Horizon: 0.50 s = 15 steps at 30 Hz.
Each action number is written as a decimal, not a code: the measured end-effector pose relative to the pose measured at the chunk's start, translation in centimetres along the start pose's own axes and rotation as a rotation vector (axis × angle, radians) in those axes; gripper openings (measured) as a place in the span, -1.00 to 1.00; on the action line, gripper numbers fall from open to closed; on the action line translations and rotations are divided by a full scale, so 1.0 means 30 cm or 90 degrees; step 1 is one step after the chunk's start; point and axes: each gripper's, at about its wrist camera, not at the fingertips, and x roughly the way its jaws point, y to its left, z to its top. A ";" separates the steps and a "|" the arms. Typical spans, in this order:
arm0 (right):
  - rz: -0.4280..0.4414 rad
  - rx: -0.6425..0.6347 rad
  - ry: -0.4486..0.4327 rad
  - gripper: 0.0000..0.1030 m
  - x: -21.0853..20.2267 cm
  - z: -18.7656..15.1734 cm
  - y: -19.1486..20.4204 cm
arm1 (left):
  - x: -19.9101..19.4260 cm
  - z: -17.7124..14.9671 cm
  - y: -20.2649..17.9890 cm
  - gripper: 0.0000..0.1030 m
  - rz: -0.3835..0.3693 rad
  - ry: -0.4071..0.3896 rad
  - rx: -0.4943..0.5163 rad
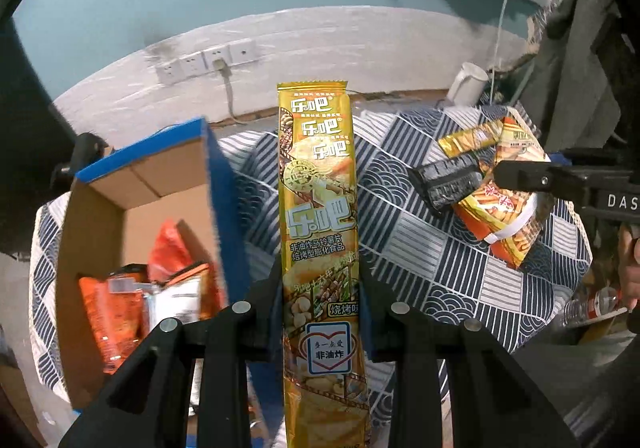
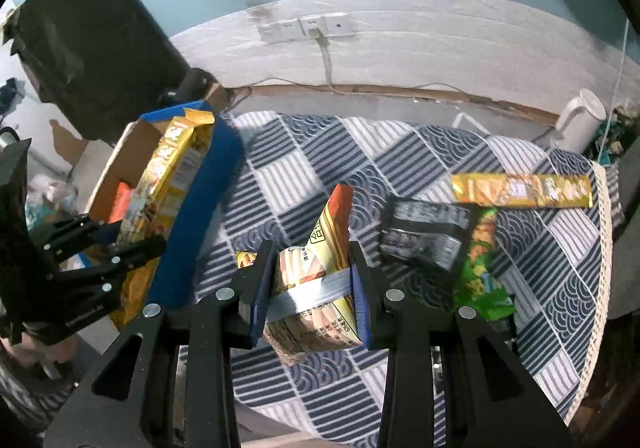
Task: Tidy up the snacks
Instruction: 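Lift the yellow bar and orange-white bag and carry both toward the box, then lower both snacks into the box and open both grippers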
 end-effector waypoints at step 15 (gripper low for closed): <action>0.037 -0.061 0.022 -0.35 0.098 0.113 0.311 | -0.107 -0.040 0.264 -0.40 0.045 -0.045 -0.044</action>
